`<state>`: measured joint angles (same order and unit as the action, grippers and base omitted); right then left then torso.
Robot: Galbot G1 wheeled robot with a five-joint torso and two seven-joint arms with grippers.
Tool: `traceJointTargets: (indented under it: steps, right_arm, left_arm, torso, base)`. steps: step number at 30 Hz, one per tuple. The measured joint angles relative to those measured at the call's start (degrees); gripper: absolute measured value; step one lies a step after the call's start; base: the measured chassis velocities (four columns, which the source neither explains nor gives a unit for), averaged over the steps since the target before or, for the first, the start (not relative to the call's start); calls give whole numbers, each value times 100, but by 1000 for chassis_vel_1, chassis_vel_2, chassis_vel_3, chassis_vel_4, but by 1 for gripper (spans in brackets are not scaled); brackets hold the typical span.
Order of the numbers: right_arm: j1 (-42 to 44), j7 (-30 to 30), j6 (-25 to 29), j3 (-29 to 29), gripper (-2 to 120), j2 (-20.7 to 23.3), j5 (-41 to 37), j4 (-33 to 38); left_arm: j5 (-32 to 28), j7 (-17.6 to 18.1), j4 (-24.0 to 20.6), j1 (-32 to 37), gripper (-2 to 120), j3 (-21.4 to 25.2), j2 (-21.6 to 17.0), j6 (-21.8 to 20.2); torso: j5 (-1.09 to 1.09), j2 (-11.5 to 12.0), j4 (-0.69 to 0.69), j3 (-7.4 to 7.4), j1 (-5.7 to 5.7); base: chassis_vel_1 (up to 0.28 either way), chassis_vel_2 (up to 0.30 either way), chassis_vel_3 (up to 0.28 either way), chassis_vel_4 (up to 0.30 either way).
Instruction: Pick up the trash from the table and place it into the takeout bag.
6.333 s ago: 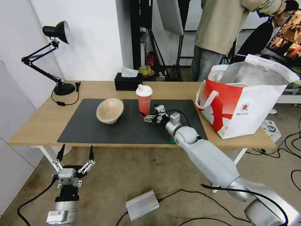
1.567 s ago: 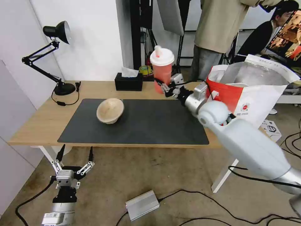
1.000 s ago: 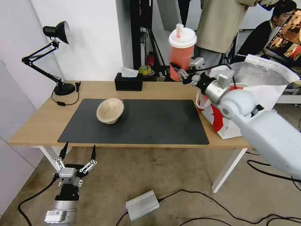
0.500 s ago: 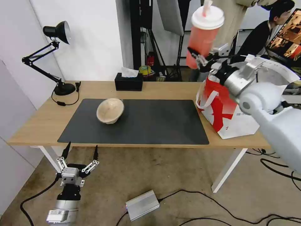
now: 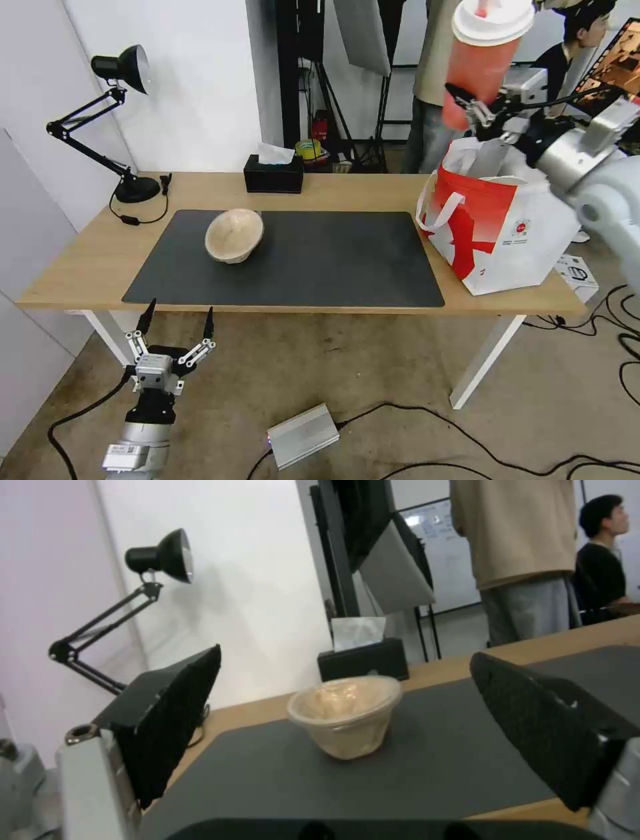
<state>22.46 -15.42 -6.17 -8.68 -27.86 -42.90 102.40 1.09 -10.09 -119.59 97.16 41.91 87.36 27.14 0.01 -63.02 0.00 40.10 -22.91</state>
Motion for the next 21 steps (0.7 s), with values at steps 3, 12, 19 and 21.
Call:
traceJointTargets:
  steps: [3,12,19,21]
  right_arm:
    - [36,-57,-26,-61,8,118,43,-25]
    - [68,-326,-58,-170,8,454,492,-261]
    - [-8,-602,41,-152,8,659,1034,-720]
    - [-22,-622,47,-144,8,666,1080,-760]
  left_arm:
    - [-3,-8,0,-8,100,-24,3,6]
    - [-61,-35,-23,-16,100,-50,-46,13]
    - [-91,-77,-24,-48,100,-110,-75,23]
    - [-92,-80,-24,-53,100,-116,-75,23]
  torso:
    - [0,0,0,0,0]
    - [-1,0,0,0,0]
    - [0,0,0,1,0]
    - [0,0,0,1,0]
  base:
    - [0,0,0,0]
    - [0,0,0,0]
    - [0,0,0,0]
    - [0,0,0,0]
